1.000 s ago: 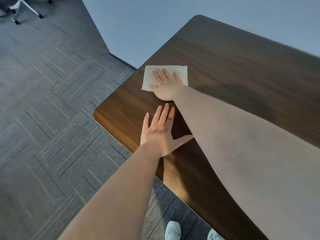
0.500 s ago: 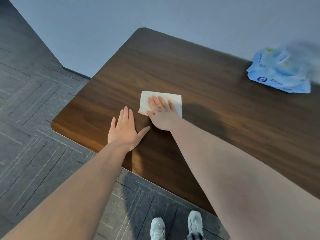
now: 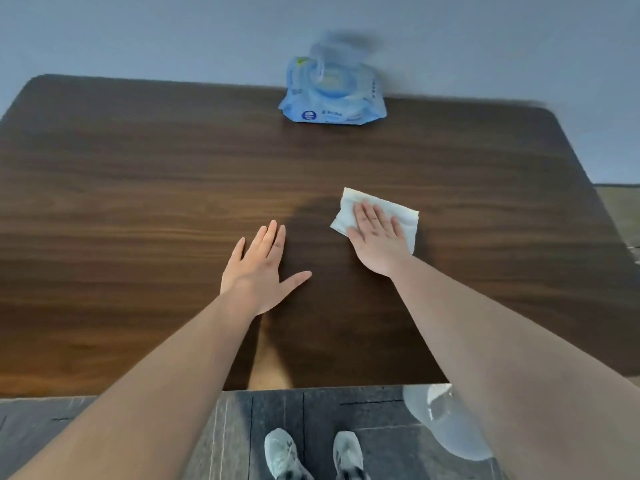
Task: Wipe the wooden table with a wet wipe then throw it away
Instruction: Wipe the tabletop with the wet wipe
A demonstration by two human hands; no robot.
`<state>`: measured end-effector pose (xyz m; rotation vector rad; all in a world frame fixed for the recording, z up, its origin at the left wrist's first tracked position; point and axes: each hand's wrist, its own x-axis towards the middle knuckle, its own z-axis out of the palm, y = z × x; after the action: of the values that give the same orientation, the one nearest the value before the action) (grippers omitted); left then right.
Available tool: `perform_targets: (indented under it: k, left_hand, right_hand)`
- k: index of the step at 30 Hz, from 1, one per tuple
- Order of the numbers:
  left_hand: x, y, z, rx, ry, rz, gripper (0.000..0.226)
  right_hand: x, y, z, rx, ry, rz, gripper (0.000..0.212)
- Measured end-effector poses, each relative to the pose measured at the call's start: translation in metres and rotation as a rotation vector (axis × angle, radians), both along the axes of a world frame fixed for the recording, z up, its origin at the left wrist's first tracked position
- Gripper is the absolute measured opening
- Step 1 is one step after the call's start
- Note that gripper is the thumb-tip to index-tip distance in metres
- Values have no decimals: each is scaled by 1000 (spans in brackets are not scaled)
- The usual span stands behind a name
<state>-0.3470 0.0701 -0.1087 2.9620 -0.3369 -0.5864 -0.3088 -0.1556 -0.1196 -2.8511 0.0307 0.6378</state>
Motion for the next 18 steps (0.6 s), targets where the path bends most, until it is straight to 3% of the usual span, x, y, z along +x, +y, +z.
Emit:
perform_targets:
  k: [8, 13, 18]
  left_hand:
    - [12, -125, -1, 36, 24, -235, 107]
    - [14, -140, -6, 118, 56, -237, 118]
    - [13, -140, -7, 131, 54, -237, 118]
  right_hand:
    - [-34, -179, -1, -5, 2, -354, 56]
    - [-54, -259, 2, -29, 11, -505, 57]
    - [-66, -287, 3, -33, 10, -549, 56]
